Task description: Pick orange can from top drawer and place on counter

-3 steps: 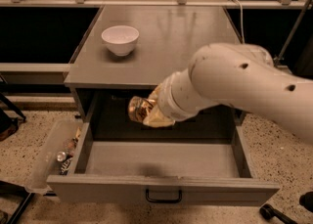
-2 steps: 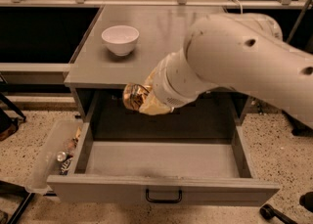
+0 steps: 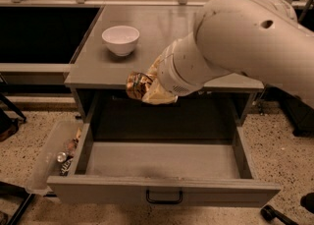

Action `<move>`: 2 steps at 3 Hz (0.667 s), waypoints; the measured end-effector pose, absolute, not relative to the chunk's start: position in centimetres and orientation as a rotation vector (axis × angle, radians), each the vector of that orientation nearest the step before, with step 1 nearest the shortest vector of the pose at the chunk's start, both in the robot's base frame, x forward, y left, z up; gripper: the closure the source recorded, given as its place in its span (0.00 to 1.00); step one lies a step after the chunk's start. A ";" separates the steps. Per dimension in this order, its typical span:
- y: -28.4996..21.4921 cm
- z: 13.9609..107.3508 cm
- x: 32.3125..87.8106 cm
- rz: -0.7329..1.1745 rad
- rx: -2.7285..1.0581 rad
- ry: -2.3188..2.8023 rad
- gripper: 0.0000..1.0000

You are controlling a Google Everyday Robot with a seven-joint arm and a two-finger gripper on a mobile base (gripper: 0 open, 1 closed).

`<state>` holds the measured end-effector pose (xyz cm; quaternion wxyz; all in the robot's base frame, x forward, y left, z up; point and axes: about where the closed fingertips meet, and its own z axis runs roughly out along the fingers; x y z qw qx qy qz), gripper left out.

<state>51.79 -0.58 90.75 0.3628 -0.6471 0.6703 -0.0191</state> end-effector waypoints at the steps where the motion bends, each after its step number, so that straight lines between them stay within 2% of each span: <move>1: -0.6 90.8 51.8 -0.049 -1.666 1.726 1.00; 2: -1.5 92.3 55.2 -0.054 -1.665 1.696 1.00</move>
Offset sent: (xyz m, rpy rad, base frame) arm 0.0429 -0.0144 0.0182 0.0108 -0.0258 0.0113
